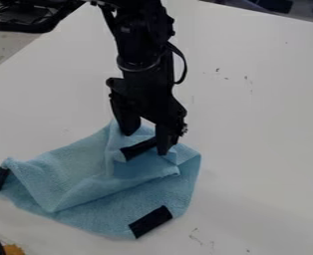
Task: Fold the cloth from the top left to the bottom right
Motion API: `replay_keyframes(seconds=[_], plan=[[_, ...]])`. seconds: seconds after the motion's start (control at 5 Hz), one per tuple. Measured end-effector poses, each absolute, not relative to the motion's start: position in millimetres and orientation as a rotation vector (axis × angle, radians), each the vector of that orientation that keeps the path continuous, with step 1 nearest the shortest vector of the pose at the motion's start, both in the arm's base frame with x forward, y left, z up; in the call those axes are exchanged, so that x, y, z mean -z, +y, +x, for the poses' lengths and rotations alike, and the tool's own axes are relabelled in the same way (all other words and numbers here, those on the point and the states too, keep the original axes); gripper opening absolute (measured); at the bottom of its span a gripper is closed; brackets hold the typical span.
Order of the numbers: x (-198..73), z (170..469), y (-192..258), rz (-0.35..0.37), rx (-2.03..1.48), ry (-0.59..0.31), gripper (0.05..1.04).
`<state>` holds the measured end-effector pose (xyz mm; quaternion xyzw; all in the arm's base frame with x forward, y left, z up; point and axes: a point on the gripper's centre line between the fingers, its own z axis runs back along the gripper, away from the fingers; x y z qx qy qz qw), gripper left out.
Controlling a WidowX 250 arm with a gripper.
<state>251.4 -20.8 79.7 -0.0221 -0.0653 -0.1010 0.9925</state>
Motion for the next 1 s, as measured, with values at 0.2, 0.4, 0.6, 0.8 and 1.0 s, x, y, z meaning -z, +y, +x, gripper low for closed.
replay_keyframes(seconds=[0.2,0.4,0.6,0.8,1.0], plan=[[-80.0,250.6,-22.3,-0.058,0.189,-0.126,1.001],[-82.3,246.0,-28.6,-0.051,0.175,-0.087,1.001],[-95.9,246.7,-37.3,-0.028,0.157,-0.063,1.001],[-102.4,245.5,-40.7,0.005,0.167,-0.056,1.001],[-99.9,247.4,-40.5,0.012,0.195,-0.076,1.001]])
